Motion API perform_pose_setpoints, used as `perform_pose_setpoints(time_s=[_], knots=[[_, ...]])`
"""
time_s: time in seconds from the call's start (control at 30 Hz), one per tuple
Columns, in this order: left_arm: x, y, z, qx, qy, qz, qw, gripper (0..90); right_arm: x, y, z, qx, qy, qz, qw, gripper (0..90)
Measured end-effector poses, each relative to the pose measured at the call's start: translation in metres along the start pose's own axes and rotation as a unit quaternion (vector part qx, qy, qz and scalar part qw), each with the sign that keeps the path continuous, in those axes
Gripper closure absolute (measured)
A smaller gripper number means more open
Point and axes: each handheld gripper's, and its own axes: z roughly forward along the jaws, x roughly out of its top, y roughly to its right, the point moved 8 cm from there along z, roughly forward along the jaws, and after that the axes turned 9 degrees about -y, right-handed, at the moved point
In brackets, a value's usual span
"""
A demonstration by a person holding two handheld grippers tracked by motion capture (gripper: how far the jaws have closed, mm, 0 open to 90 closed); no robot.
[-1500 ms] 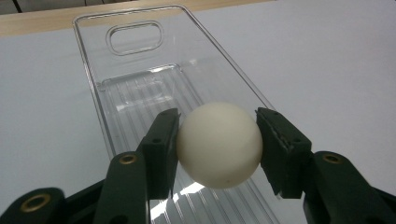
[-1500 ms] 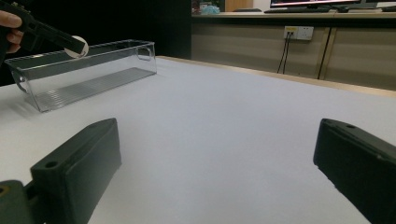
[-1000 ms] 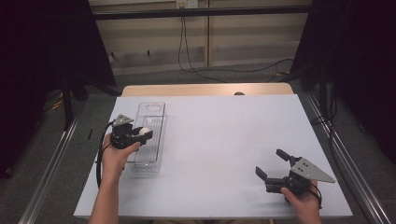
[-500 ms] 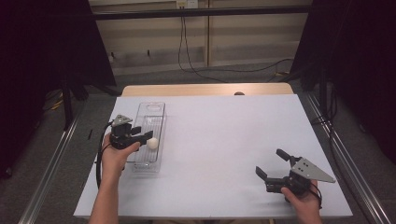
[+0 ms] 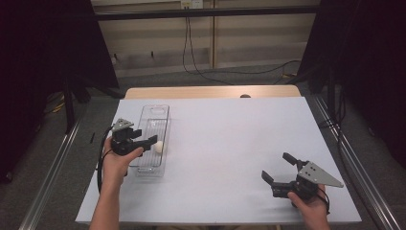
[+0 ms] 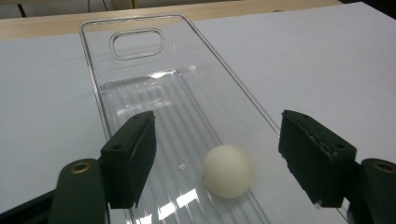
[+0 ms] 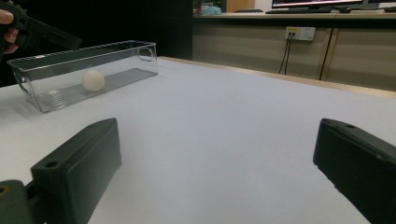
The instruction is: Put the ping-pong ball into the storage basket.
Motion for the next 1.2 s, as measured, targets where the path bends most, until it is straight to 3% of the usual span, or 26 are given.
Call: perform_pose_setpoints(time_s=[0.2,0.5,0.83,0.93,0.97,1.2], knots=[[-0.002,0.0,-0.005,-0.001,0.01,-0.006,0.9999,20.9,0.0,-0.001,0.001,0.001,0.001,0.002,1.0,0.5],[-0.004,0.005,-0.014,-0.01,0.029,0.001,0.9995,12.3,0.001,-0.001,0.0,0.001,0.002,0.001,1.0,0.5],[-0.01,0.008,-0.022,-0.014,0.042,0.003,0.999,7.7,0.001,-0.001,0.001,0.002,0.001,-0.001,1.0,0.5],[-0.011,0.009,-0.025,-0.018,0.054,-0.006,0.9984,6.2,0.001,-0.001,0.0,0.001,0.002,0.001,1.0,0.5],[-0.012,0.008,-0.026,-0.017,0.051,0.004,0.9986,5.6,0.001,-0.001,0.0,0.0,0.003,-0.001,1.0,0.6],[-0.016,0.008,-0.032,-0.015,0.059,0.005,0.9981,4.9,0.001,-0.001,0.0,0.003,0.0,0.0,1.0,0.6]])
